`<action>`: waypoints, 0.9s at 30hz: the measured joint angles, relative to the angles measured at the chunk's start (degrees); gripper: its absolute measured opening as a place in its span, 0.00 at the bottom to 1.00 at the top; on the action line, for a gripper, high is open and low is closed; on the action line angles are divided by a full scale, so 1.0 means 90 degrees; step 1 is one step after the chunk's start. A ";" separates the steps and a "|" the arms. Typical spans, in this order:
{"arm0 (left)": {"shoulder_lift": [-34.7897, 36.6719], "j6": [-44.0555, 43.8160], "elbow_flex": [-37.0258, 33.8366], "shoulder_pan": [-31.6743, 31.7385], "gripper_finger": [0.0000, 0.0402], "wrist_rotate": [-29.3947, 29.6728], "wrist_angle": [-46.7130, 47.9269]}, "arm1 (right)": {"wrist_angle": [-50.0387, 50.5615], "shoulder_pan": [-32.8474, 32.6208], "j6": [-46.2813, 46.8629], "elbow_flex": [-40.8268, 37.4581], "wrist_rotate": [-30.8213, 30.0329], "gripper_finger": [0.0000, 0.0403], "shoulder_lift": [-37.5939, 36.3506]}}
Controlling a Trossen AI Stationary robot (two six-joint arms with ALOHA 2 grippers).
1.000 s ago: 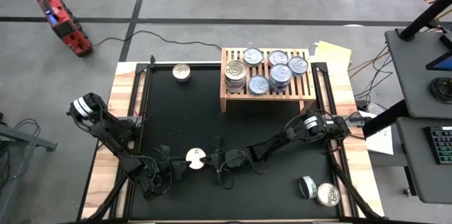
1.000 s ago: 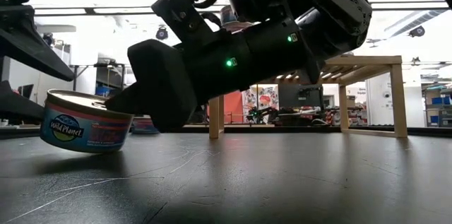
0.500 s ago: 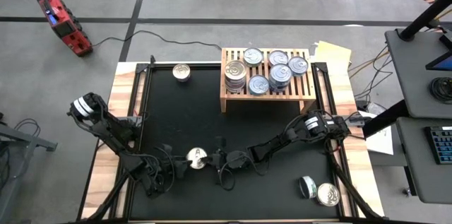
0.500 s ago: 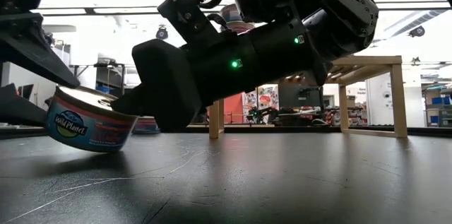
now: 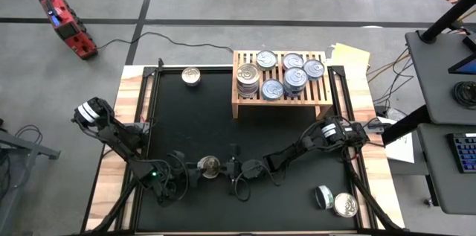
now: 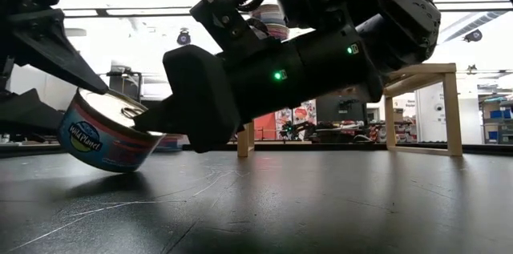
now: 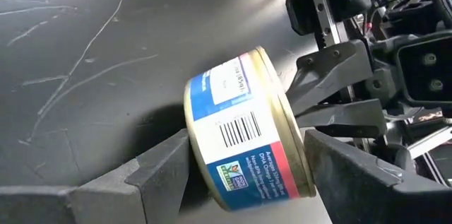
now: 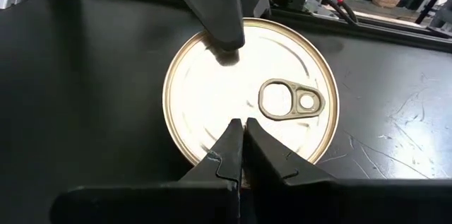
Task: Stack canned seafood by type on shelf
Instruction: Put the blue-pink tuna can on the shelf
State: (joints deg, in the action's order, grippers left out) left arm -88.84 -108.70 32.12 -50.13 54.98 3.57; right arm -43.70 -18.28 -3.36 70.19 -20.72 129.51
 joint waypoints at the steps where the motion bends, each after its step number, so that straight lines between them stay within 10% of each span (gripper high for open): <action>1: 0.0000 0.0004 0.0000 0.0004 0.64 0.0009 -0.0004 | 0.0000 -0.0002 -0.0024 -0.0004 -0.0012 0.02 0.0000; 27: -0.0005 0.1918 0.0000 0.0195 0.61 0.0165 -0.0563 | 0.0159 0.0004 -0.0225 0.0028 -0.0026 0.02 0.0032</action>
State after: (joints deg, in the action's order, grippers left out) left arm -88.88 -91.44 32.12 -48.37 56.47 -1.50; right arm -42.27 -18.24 -5.39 70.44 -20.95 129.80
